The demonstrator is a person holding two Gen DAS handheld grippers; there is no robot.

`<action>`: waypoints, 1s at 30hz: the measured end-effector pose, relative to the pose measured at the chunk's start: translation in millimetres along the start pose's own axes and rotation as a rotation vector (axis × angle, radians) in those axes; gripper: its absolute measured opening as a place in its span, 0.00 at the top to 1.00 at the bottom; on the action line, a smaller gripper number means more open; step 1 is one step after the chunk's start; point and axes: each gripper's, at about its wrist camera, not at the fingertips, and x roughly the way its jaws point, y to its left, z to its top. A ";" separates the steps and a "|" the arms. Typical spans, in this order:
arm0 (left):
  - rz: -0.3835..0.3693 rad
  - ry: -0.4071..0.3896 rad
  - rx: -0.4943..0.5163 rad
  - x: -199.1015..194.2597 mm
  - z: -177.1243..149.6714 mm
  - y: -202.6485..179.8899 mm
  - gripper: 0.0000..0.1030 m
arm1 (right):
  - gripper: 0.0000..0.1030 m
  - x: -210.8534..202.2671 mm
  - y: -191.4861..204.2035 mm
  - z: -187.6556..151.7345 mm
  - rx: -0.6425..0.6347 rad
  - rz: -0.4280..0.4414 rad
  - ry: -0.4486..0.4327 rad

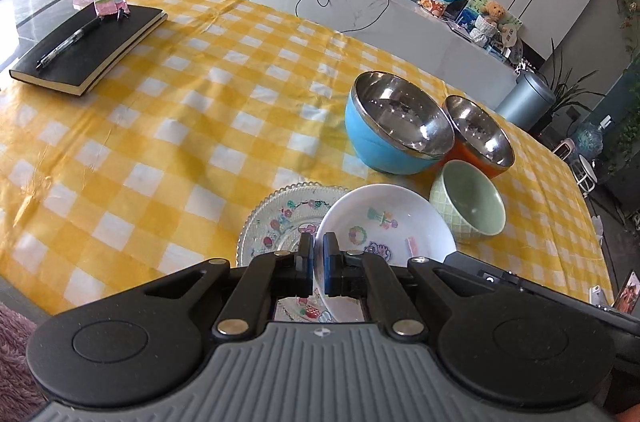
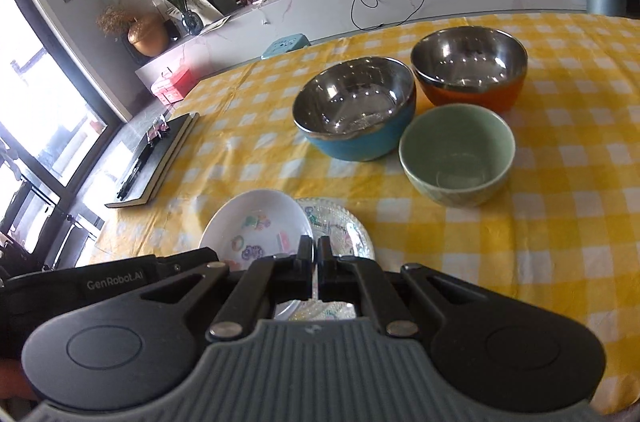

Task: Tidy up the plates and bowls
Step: 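Lift the sticker bowl with the left gripper and lower it onto the glass plate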

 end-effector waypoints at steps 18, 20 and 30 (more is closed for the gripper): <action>0.020 0.066 0.030 37.7 -23.5 3.3 0.96 | 1.00 32.1 -35.7 -21.5 0.082 0.005 0.056; 0.028 0.058 0.034 38.1 -22.0 4.1 0.96 | 1.00 34.1 -36.0 -20.9 0.086 0.009 0.049; 0.067 0.026 0.008 36.4 -19.0 18.2 0.95 | 1.00 48.6 -25.4 -25.5 0.067 0.051 0.039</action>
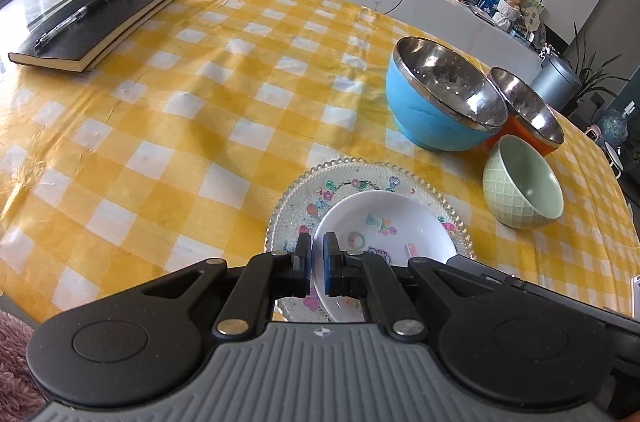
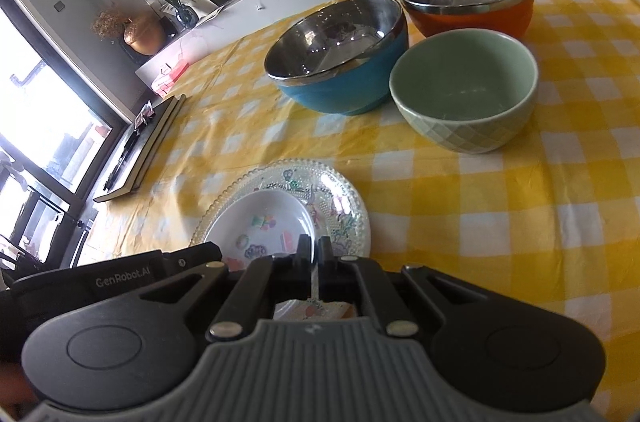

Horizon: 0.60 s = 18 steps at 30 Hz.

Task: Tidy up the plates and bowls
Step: 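Lift the sticker bowl with the left gripper and lower it onto the glass plate, then open the left gripper to release the sticker bowl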

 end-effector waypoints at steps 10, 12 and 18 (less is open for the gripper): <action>-0.011 -0.013 0.007 2.5 -0.2 -0.9 0.91 | 0.99 4.5 -2.0 0.2 -0.010 -0.001 -0.014; -0.011 -0.014 0.007 2.5 -0.3 -0.7 0.91 | 0.97 4.8 -0.5 0.0 -0.024 -0.003 -0.017; -0.021 -0.023 0.003 0.6 0.0 -1.3 0.88 | 0.95 2.7 3.0 -0.6 -0.065 -0.012 -0.035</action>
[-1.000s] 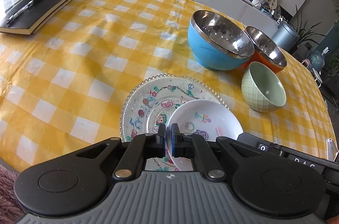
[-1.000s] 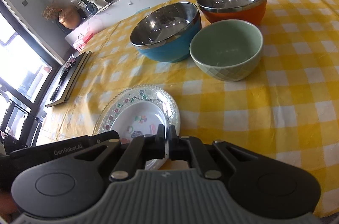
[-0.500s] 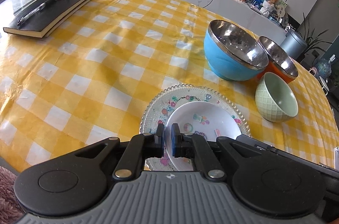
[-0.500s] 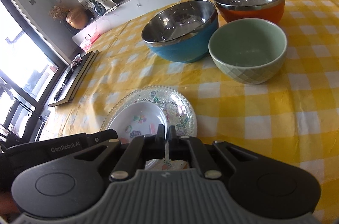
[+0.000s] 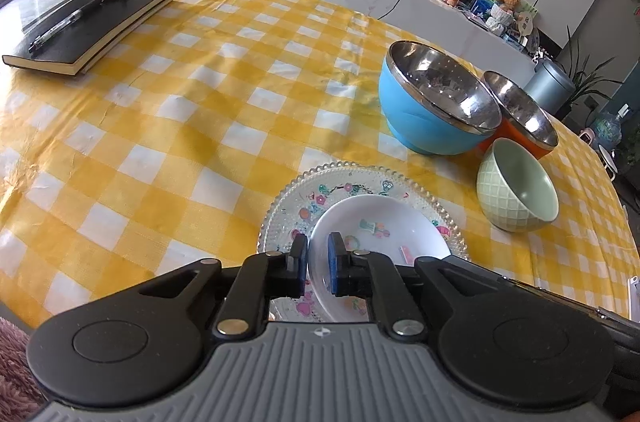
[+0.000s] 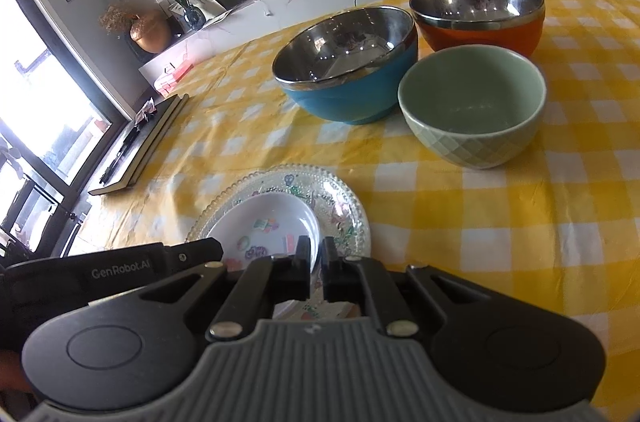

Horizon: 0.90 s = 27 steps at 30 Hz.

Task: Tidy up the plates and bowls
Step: 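Open the left gripper to release the sticker bowl, then move the left gripper to the blue steel bowl rim and close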

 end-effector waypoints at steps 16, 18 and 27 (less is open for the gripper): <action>-0.015 -0.103 0.029 -29.4 4.6 -19.1 0.80 | 0.70 -36.9 5.1 6.1 -0.097 -0.045 -0.124; -0.020 -0.106 0.040 -33.1 3.5 -26.2 0.79 | 0.70 -44.6 4.9 6.7 -0.105 -0.050 -0.144; -0.080 -0.127 0.099 -45.6 1.8 -65.5 0.72 | 0.62 -82.9 -14.6 15.6 -0.079 -0.098 -0.212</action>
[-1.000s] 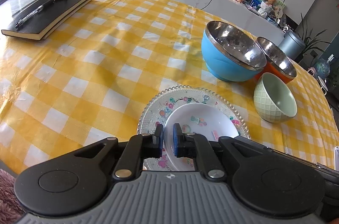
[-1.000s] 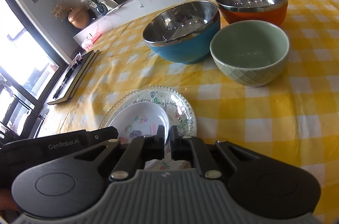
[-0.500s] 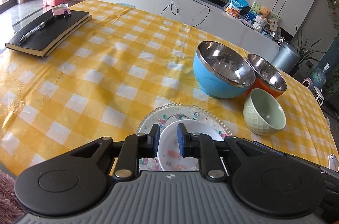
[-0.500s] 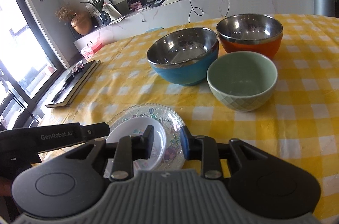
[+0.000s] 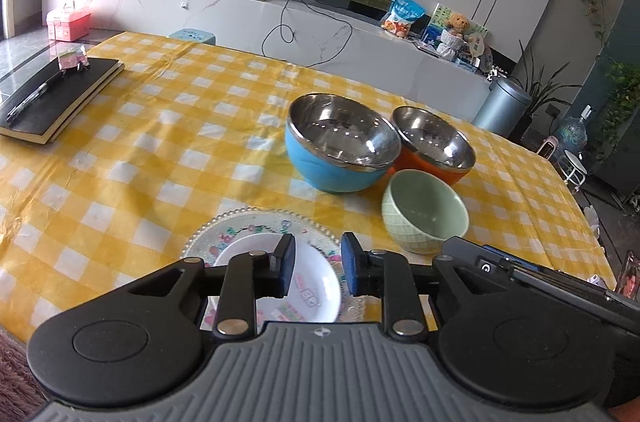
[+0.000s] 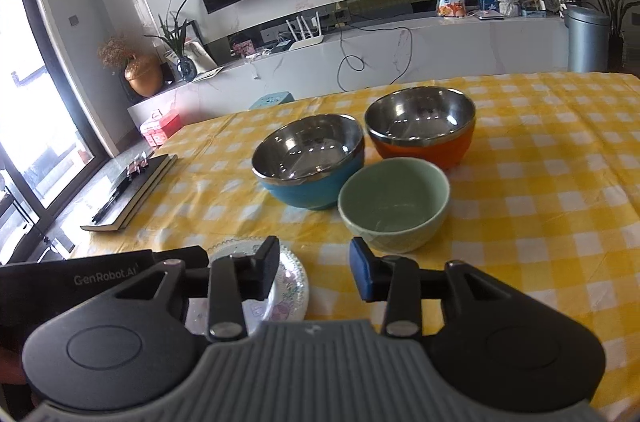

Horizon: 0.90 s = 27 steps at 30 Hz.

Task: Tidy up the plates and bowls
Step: 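Move the left gripper to the blue steel bowl rim and close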

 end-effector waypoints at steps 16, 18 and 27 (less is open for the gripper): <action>0.001 0.000 0.002 38.0 30.2 -31.0 0.59 | 0.58 -2.9 -63.0 36.5 0.204 -0.108 -0.046; 0.022 0.006 -0.003 44.6 36.8 -25.7 0.59 | 0.58 6.9 -61.3 41.1 0.223 -0.097 -0.040; 0.106 0.012 -0.005 66.4 77.1 5.8 0.57 | 0.58 65.7 -33.7 55.0 0.235 -0.039 0.049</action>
